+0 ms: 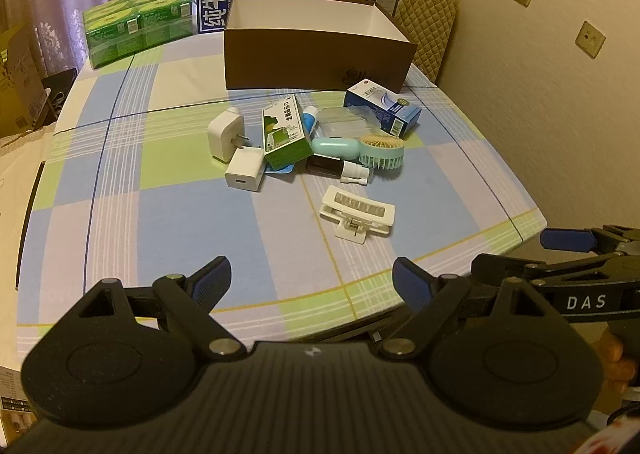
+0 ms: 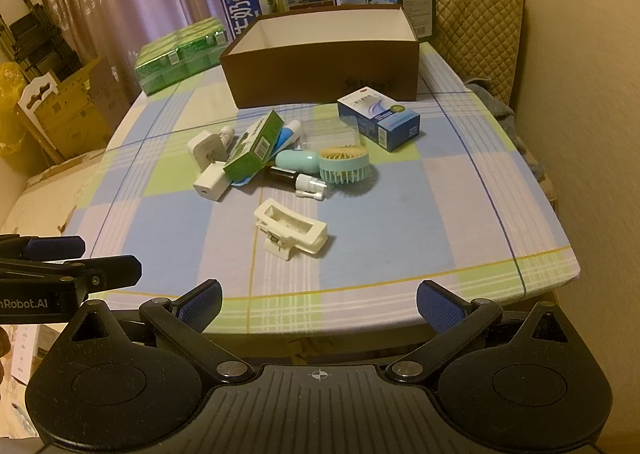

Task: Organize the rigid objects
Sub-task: 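Lower the right gripper onto the cream plastic clip and close it, then grasp the white square plug with the left gripper while the right lifts the clip, then carry plug and clip into the brown box and open both grippers, then withdraw both grippers from the box back over the table items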

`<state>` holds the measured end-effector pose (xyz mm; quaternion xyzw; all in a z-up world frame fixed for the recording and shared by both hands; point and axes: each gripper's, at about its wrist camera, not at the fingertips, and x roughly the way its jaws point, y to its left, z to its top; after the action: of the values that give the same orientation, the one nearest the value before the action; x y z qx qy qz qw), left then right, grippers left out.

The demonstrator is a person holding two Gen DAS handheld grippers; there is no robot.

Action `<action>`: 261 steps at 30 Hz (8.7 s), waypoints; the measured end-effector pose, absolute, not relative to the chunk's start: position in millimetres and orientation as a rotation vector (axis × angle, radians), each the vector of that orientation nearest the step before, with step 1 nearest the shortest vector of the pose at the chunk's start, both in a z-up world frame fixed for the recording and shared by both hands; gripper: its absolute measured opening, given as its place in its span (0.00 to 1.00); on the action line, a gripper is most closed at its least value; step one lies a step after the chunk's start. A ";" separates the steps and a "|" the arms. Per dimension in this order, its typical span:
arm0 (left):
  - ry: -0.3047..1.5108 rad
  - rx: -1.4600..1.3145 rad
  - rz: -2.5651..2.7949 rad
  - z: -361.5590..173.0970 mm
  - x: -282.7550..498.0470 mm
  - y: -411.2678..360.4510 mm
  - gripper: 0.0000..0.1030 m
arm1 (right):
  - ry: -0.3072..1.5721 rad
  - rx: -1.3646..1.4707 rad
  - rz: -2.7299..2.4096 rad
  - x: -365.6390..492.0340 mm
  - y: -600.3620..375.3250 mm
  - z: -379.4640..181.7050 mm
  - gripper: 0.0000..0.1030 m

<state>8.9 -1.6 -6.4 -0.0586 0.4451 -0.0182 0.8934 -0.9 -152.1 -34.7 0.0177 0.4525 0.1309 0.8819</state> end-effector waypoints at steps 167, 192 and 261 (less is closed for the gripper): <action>0.777 -0.032 -0.147 3.2 315.6 79.6 0.22 | 0.771 0.006 0.403 314.6 -215.2 -13.7 0.36; 0.909 0.077 -0.081 -49.2 485.8 51.0 0.22 | 0.893 -0.038 0.385 470.0 -186.8 -53.2 0.36; 0.870 -0.048 0.067 -10.2 328.3 94.5 0.48 | 0.735 0.015 0.454 345.5 -219.4 -22.2 0.71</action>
<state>328.3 94.5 -10.2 -0.0232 0.4212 0.0327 0.9061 345.5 -219.4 -22.2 0.0075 0.3561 0.2201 0.9081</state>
